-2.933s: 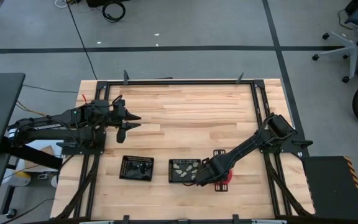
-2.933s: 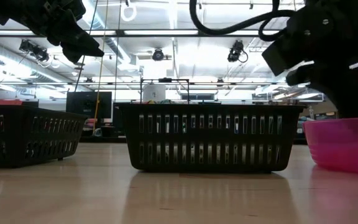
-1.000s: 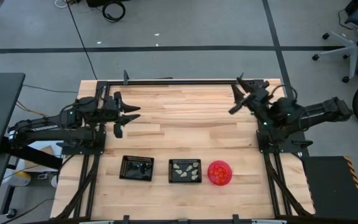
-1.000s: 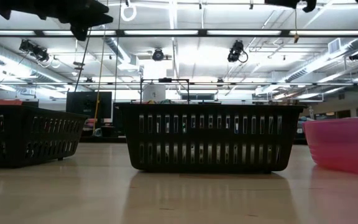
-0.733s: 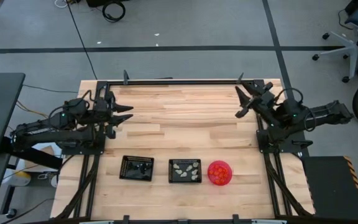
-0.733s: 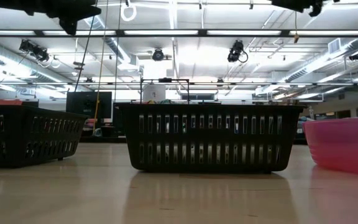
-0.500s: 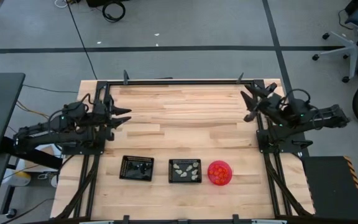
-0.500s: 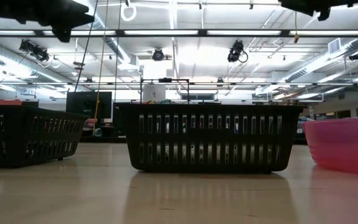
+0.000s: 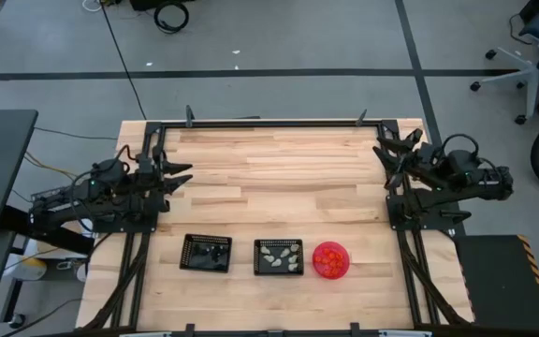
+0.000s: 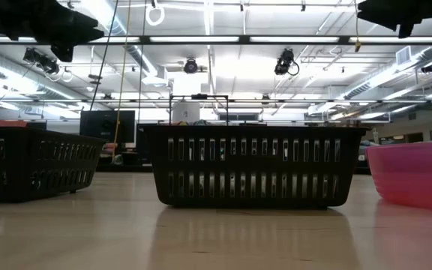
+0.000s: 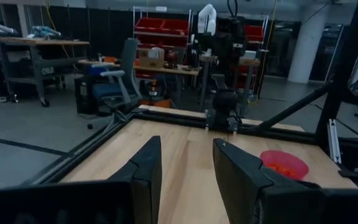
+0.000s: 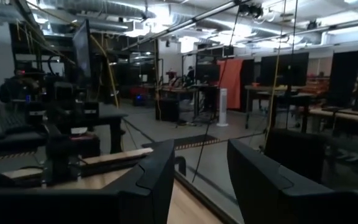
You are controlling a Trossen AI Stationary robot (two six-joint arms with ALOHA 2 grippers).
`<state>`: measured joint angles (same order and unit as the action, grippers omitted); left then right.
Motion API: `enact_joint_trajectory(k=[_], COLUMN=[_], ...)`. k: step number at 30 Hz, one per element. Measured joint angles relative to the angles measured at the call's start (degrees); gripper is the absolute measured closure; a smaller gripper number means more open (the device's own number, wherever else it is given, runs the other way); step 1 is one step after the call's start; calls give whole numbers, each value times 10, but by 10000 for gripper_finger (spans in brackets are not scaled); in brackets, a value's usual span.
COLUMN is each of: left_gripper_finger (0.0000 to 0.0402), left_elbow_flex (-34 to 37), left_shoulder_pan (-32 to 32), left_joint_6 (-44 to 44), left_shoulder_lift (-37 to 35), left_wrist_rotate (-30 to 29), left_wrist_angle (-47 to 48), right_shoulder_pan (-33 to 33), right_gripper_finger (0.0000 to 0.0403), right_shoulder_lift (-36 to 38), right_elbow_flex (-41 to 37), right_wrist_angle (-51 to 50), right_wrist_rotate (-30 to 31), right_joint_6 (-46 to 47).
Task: Sort Halloween decoration
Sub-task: Return to Home Position
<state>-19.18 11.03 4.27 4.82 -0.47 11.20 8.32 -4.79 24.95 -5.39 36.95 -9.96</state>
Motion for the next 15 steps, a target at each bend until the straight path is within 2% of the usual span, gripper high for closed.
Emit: enact_joint_trajectory(k=[5, 9, 11, 15], left_gripper_finger=[285, 285, 285, 285], left_elbow_flex=[54, 90, 96, 95], left_shoulder_pan=[0, 0, 1, 4], left_joint_6=[3, 7, 6, 4], left_shoulder_lift=[-17, -33, -40, -48], left_wrist_rotate=[0, 0, -2, -8], left_wrist_angle=[-73, -110, -118, -118], right_shoulder_pan=[0, 0, 0, 0], right_gripper_finger=[252, 252, 252, 252], right_shoulder_lift=[19, 47, 46, 47], right_elbow_flex=[-9, -69, -84, -85], right_wrist_angle=[-33, 2, 32, 13], right_wrist_rotate=[-7, -5, 10, 19], right_joint_6=[23, 20, 11, 27])
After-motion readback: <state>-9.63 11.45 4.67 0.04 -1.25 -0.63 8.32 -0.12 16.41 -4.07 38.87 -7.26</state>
